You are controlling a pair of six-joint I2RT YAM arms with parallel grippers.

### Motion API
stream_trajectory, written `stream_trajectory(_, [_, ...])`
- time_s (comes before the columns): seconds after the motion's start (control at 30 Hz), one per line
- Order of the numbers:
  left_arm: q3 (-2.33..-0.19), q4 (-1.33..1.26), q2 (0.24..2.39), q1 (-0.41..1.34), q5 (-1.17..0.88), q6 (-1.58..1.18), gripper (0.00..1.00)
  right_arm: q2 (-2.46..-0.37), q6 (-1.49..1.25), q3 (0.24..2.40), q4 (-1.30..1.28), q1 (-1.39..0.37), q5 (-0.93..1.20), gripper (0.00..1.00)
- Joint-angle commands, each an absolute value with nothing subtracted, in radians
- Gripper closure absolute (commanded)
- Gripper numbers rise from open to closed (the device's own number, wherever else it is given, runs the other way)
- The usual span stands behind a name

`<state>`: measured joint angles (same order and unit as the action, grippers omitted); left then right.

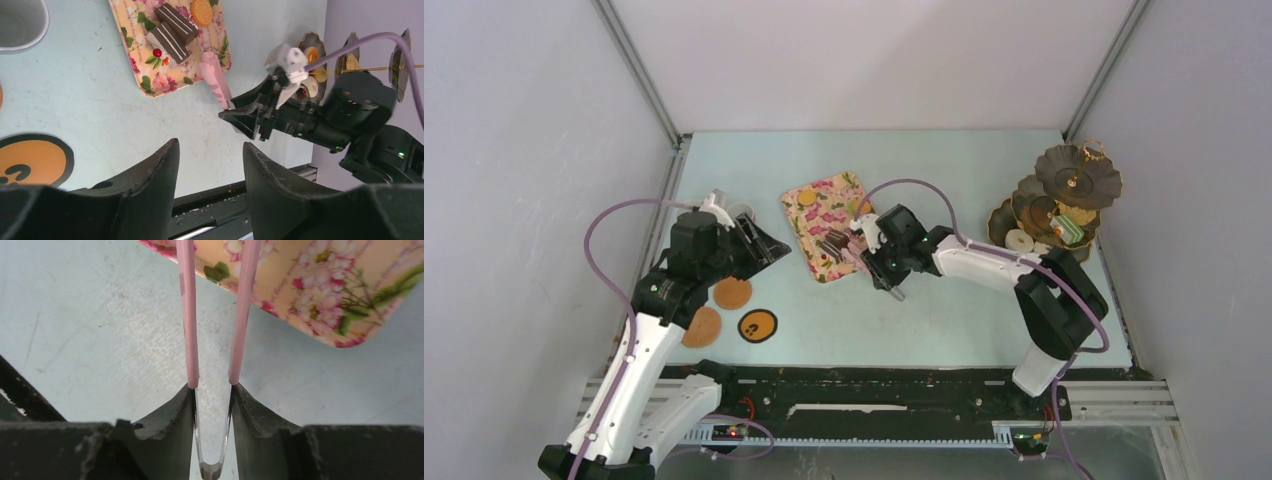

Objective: Serve the afternoon tea
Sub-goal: Place the tray in the desert, then pick up the desert from the tray.

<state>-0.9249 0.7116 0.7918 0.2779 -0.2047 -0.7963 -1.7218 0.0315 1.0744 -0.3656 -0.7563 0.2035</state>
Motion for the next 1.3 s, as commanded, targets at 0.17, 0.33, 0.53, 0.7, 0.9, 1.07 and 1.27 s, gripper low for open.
stream_trajectory(0.17, [-0.984,0.686,0.808,0.271,-0.227,-0.796,0.45,-1.646,0.018,1.125,-0.428,-0.676,0.192,0.63])
stream_trajectory(0.33, [-0.993,0.691,0.810,0.270,-0.232,-0.792,0.45,-1.688,0.084,1.163,-0.460,-0.674,0.167,0.63])
stream_trajectory(0.53, [-0.992,0.721,0.799,0.270,-0.229,-0.775,0.43,-1.758,0.102,1.228,-0.462,-0.665,0.174,0.62])
stream_trajectory(0.7, [-0.984,0.728,0.782,0.270,-0.231,-0.773,0.40,-1.811,0.124,1.301,-0.489,-0.667,0.190,0.60])
stream_trajectory(0.9, [-0.973,0.726,0.768,0.270,-0.238,-0.773,0.39,-1.861,0.162,1.367,-0.552,-0.667,0.210,0.57])
stream_trajectory(1.07, [-0.968,0.723,0.758,0.271,-0.242,-0.773,0.38,-1.880,0.182,1.389,-0.572,-0.666,0.266,0.55])
stream_trajectory(1.27, [-0.962,0.714,0.752,0.270,-0.248,-0.779,0.38,-1.900,0.176,1.407,-0.580,-0.672,0.288,0.55])
